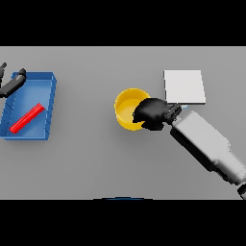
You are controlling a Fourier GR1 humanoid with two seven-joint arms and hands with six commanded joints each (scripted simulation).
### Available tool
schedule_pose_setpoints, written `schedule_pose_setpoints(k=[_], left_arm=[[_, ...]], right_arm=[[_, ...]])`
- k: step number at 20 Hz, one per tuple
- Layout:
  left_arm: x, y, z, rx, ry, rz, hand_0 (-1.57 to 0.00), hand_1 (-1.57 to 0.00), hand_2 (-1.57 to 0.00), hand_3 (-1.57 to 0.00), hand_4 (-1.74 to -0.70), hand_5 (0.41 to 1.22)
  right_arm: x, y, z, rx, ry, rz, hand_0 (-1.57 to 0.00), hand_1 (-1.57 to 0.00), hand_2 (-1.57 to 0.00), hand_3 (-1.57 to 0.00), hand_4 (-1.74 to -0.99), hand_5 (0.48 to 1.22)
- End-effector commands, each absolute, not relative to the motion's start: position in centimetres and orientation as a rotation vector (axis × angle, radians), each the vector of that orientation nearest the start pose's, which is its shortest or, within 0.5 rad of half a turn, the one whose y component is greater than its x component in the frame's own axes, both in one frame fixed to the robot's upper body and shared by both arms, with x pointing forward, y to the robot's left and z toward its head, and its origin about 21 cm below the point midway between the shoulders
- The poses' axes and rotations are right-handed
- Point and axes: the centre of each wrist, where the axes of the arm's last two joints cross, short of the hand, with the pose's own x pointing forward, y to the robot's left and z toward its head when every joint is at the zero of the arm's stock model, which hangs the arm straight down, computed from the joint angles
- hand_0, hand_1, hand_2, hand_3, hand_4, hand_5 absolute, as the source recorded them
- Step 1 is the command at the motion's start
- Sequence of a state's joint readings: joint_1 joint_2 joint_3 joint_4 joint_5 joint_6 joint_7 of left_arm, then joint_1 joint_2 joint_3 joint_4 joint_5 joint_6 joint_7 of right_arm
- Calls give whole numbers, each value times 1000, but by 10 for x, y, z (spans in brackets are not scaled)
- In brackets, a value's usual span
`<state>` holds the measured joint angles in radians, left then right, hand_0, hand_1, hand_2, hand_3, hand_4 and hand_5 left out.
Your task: Pick up the red beaker and tilt it to pour out 1 green nut into yellow bowl. Pick up the yellow bowl and place it on the metallic measuring scale.
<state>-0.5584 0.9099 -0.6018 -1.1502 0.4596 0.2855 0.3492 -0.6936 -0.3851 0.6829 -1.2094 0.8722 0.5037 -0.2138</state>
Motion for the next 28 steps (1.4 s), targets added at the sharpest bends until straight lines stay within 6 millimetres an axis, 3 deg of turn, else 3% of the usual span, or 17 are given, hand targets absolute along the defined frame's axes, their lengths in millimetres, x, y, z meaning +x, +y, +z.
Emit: schedule_pose_setpoints(k=[1,5,7,15,24,28], left_arm=[[346,346,101,579,-1130,-400,1,1,1,1,-719,696],[344,344,98,585,-1129,-412,1,1,1,1,-723,692],[346,343,104,590,-1130,-413,1,1,1,1,-717,686],[341,343,107,586,-1135,-411,1,1,1,1,-725,704],[342,343,107,589,-1118,-394,1,1,1,1,-739,734],[343,345,106,597,-1102,-402,1,1,1,1,-722,732]], right_arm=[[348,-136,71,-336,-1231,2133,-1548,-1546,-1337,-1331,-1732,1215],[350,-140,95,-401,-1254,2085,-1562,-1561,-1429,-1228,-1737,1218],[352,-151,111,-434,-1280,2066,-1565,-1565,-1426,-1194,-1739,1219],[354,-183,129,-569,-1289,1976,-1566,-1570,-1516,-1149,-1741,1220],[388,-230,123,-714,-1266,1830,-1570,-1571,-1546,-1146,-1741,1221],[401,-249,107,-764,-1195,1758,-1571,-1571,-1519,-1156,-1741,1221]])
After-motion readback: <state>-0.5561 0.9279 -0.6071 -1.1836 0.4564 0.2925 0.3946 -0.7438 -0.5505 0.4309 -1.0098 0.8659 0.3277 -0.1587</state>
